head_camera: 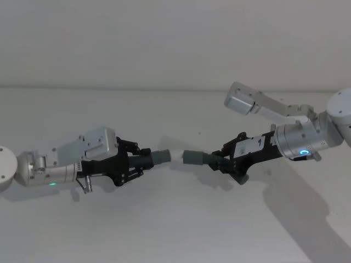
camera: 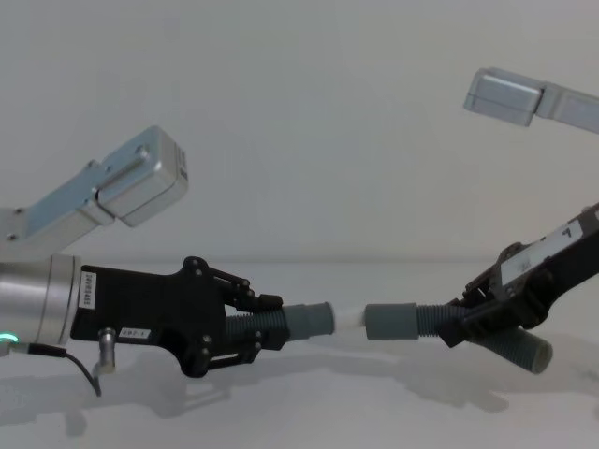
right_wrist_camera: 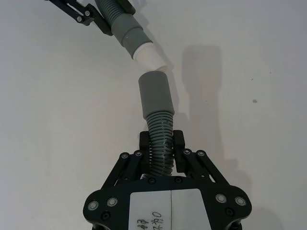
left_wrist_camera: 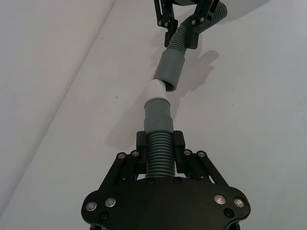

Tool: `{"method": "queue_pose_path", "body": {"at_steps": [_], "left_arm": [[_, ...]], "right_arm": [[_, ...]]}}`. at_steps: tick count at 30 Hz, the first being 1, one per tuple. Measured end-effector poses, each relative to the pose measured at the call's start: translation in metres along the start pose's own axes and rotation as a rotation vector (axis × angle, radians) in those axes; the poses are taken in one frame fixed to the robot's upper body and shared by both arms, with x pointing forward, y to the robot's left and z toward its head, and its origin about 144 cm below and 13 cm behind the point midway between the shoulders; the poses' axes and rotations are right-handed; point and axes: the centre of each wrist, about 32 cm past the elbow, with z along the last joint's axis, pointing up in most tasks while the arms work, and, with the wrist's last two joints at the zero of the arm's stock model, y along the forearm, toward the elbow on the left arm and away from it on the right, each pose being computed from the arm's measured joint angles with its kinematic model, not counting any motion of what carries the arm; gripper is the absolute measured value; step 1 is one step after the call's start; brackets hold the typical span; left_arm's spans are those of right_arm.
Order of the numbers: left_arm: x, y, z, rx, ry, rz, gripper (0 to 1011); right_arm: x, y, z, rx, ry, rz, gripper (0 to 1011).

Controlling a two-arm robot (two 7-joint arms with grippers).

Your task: Use both hands to pick up one end of the pipe from the table, align the ends, and insert them.

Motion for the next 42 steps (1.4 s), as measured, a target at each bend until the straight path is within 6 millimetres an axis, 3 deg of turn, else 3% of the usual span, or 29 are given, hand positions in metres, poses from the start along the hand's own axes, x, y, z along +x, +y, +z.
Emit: {"method": "queue_pose_path", "body": {"at_steps": [42], "left_arm": [[0.0000, 0.0000, 0.0000, 0.000, 0.000, 0.000, 314]], "right_arm": [[-0.0016, -0.0043, -0.0017, 0.002, 0.003, -0.010, 274]]}}
